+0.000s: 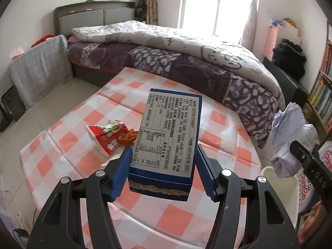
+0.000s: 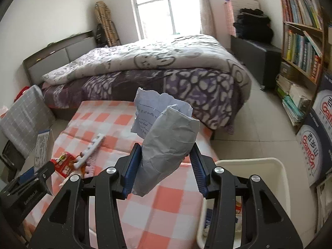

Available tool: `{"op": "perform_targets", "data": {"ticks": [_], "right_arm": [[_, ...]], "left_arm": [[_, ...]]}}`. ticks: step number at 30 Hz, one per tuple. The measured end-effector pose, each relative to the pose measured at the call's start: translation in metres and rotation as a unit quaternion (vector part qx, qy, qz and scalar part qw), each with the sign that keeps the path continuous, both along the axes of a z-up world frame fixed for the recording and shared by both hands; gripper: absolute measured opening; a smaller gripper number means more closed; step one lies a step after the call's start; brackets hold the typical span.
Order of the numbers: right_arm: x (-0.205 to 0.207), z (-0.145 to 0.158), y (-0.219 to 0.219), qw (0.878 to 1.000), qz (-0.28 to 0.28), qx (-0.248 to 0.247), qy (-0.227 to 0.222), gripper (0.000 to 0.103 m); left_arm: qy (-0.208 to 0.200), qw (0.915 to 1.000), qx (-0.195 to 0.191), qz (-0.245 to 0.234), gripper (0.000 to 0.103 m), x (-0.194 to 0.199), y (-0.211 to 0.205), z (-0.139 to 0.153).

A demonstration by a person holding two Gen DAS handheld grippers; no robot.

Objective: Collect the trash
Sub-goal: 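Carry the box and plastic bag to the white bin and release both inside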

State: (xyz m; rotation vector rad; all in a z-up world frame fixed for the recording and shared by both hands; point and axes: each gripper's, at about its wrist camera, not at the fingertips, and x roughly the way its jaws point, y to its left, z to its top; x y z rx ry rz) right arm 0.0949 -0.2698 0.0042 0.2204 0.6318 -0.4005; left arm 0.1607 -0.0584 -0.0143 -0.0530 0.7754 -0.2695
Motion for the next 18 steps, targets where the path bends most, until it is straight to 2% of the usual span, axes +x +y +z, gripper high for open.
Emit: {"op": "perform_targets", "data": {"ticks": [9,18], "right_arm": [[-0.022,0.005,-0.046,0.999,-0.050,0.015,-0.004,0.046],[-0.042,0.005,-0.090,0.994,-0.101,0.050,-0.001,0.046]], "left_arm": [[-0.001,0.9991,0.006,-0.043,0.060,-0.010,-0.044,-0.003],[0.003,0.9958,0.007,-0.092,0.060,-0.024,-0.086,-0.007]]}}
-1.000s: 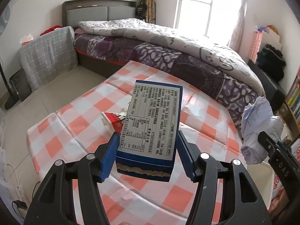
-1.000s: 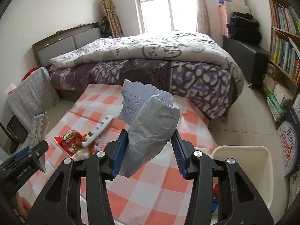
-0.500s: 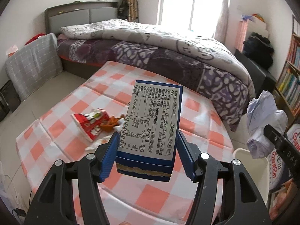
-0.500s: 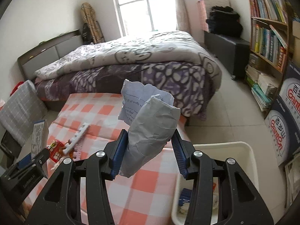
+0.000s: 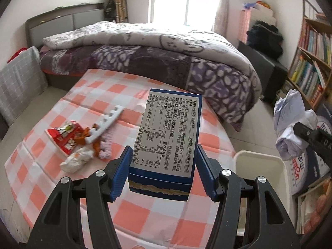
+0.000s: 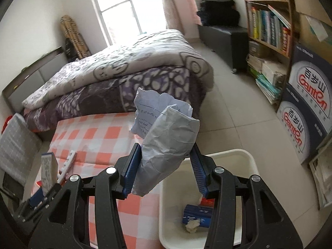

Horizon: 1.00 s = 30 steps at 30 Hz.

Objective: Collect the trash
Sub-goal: 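Carry the box and plastic bag to the white bin and release both inside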

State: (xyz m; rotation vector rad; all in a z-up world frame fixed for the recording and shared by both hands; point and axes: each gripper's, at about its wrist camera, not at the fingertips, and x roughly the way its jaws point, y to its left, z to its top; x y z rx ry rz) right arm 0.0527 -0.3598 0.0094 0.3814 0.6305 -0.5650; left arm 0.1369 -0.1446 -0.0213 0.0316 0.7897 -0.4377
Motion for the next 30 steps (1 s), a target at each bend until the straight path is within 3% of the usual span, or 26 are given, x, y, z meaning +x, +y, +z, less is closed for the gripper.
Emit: {"op": "perform_targets", "data": {"ticks": [6,14,30], "right_arm": [[-0.015,-0.002,-0.023,0.999,-0.031,0.014,0.005,0.048],[-0.037,-0.003,-0.056,0.995,-0.093,0.042,-0.004,0.070],[-0.064,0.003,-0.090,0.988,-0.142,0.050,-0.027,0.081]], "left_arm": [[0.015,0.9993,-0.007,-0.033,0.060,-0.008,-0.026,-0.005],[0.021,0.9961,-0.004,-0.086,0.060,-0.029,-0.067,-0.011],[0.048,0.9852,-0.006,-0.164,0.060,-0.064,-0.121,-0.024]]}}
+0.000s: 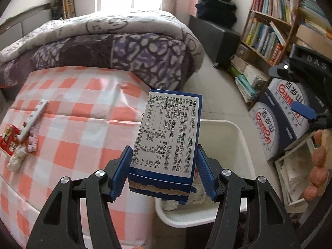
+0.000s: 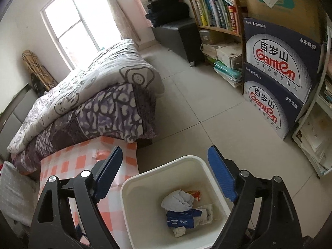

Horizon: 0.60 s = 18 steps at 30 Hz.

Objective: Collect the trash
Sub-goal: 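Carry the box and plastic bag to the white bin and release both inside, then grasp the crumpled white wrapper with the left tool while the right tool grasps the red snack bag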

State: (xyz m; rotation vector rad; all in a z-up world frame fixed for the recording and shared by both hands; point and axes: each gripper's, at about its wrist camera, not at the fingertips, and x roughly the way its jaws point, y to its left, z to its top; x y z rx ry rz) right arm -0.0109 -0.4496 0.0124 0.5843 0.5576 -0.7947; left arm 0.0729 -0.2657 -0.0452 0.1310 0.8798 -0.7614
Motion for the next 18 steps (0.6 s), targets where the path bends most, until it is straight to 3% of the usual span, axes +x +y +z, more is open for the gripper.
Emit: {"op": "perform_targets", "data": {"ticks": [7,18], "right_arm": [[-0.003,-0.002,-0.006,1.000,-0.010,0.008,0.000,0.086],[0.022,-0.009,0.020,0.999,0.031,0.018,0.020,0.092]], "left_arm": [[0.039,0.9977,-0.037,-0.041,0.074,-0.003,-0.008,0.000],[0.035,0.9993,-0.013,-0.001,0.074,0.012,0.017,-0.004]]}}
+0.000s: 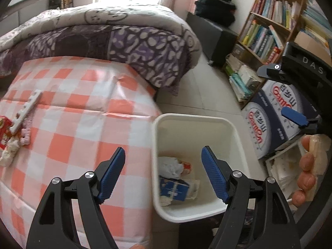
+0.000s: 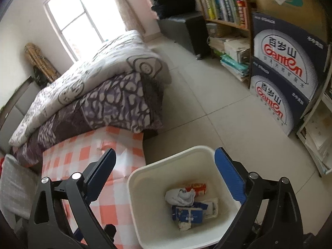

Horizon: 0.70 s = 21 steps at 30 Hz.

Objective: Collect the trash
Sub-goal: 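Grasp the crumpled white wrapper with the left tool while the right tool grasps the red snack bag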

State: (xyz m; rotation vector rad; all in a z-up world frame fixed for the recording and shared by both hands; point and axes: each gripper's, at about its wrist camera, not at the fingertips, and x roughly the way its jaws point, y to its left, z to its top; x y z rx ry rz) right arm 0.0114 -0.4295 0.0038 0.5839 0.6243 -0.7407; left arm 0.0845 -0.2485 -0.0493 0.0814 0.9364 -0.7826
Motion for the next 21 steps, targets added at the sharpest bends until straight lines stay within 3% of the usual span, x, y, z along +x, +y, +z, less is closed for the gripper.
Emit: {"op": "perform_targets", "data": {"ticks": [11,21], "right_arm": [[0.038,-0.010,0.048,0.998,0.063,0.000,0.029,0.095],[0.075,-0.026,0.092,0.991,0.121,0.009,0.059,0.095]], "left_arm": [[-0.006,0.9943,0.074,0.076,0.075,0.040,0.064,-0.020],[0.030,0.9697,0.161,0.182,0.075,0.105,0.157,-0.056]]}}
